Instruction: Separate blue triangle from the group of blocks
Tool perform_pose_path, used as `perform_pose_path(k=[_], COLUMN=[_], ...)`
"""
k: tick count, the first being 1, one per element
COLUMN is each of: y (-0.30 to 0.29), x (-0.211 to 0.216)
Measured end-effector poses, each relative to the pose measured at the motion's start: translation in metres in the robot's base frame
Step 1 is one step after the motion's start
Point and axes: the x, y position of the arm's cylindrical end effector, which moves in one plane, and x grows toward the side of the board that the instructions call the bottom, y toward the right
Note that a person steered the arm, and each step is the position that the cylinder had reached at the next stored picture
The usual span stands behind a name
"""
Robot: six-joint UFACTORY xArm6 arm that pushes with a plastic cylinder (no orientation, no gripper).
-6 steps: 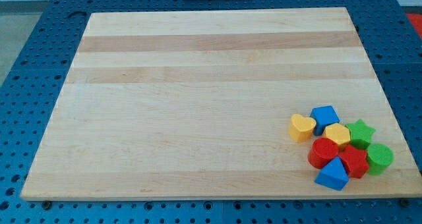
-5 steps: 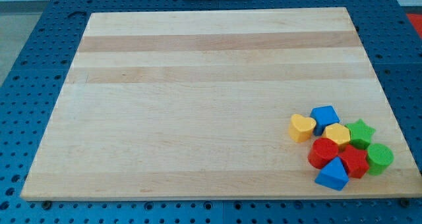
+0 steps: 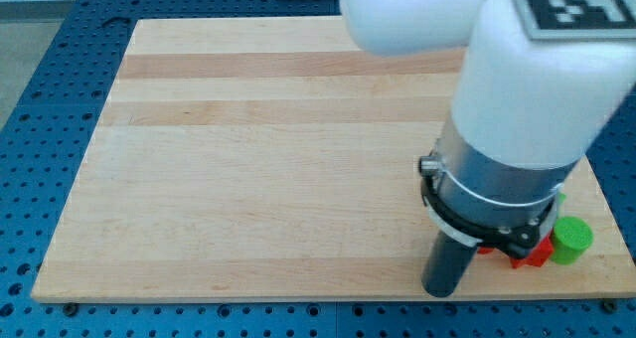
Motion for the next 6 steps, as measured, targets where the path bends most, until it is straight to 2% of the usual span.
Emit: perform_pose_path(k=[1, 3, 4, 6], y=[0.022, 0.186, 0.247, 0.226], x=[0.000, 0.000, -0.008, -0.021])
